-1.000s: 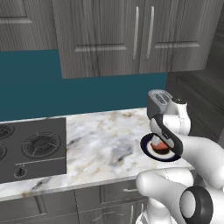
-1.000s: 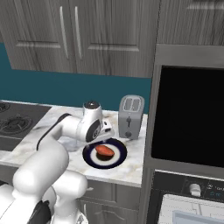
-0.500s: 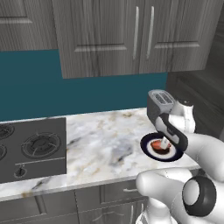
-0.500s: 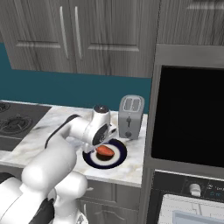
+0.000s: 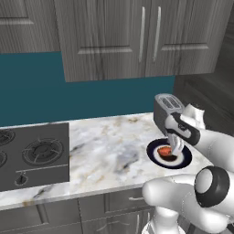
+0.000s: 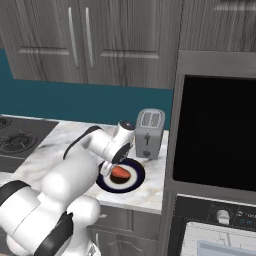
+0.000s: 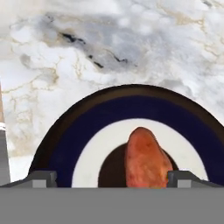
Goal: Place the sweet potato on the bottom rack of the oven.
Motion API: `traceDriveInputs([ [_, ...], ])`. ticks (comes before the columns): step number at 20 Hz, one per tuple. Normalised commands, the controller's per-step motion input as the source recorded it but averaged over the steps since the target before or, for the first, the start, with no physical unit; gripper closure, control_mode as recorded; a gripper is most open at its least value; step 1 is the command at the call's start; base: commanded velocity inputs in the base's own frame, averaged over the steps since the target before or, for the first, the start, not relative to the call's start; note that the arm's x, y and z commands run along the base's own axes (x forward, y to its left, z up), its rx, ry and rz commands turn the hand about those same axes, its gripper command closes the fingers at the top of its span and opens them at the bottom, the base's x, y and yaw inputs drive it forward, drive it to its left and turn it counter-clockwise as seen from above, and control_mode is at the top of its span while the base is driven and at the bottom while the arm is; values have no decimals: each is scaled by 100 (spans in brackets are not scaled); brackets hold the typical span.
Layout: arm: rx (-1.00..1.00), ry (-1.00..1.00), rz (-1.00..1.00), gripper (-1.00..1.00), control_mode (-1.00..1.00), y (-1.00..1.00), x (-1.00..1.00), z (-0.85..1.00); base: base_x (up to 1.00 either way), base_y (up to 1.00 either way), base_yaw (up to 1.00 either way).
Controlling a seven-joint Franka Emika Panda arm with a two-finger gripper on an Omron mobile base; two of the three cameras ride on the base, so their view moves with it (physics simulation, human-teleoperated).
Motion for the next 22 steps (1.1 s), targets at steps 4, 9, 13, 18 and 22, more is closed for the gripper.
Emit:
traceDriveInputs([
  [4,-5,-8,8,-100,-100,28,21,-23,0,0,0],
  [9,0,-2,1,-100,-100,3,7,-17,0,0,0],
  [13,0,0,0,-100,-100,-18,7,-9,0,0,0],
  [18,-2,0,0,-100,-100,-4,10,-9,0,0,0],
  [22,-5,0,0,-100,-100,-3,4,-20,0,0,0],
])
